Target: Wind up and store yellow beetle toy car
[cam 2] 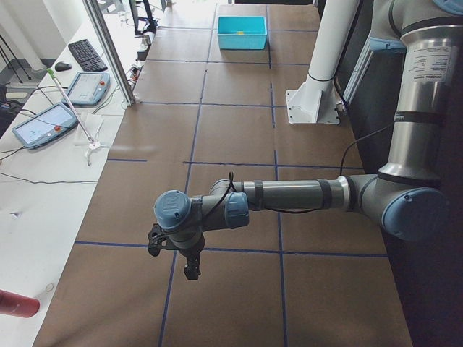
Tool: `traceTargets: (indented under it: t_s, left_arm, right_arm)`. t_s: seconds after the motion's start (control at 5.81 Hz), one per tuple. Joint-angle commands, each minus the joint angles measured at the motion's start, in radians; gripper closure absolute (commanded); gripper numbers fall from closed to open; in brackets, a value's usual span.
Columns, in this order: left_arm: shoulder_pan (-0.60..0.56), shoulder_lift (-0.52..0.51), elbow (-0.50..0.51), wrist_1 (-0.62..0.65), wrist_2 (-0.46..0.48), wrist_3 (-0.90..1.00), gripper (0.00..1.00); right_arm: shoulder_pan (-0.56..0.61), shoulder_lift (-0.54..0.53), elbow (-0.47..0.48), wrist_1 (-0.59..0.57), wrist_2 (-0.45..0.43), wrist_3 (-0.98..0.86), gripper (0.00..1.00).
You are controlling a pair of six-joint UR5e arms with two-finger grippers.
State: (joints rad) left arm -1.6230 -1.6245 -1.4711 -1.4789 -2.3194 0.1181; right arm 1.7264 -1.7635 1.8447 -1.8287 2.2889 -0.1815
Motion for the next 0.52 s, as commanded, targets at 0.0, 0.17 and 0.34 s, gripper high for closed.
traceTargets:
  t_s: [0.0,0.17,0.34]
  left_arm:
    - [0.000,0.000,0.000,0.000,0.000,0.000,0.00]
    - [0.000,0.000,0.000,0.000,-0.002,0.000,0.00]
    - [0.000,0.000,0.000,0.000,-0.002,0.000,0.00]
  right_arm:
    - [-0.001,0.004,-0.005,0.022,-0.002,0.204,0.00]
    - [-0.046,0.004,-0.048,0.116,-0.003,0.202,0.00]
    - [-0.062,-0.007,-0.051,0.181,-0.008,0.201,0.00]
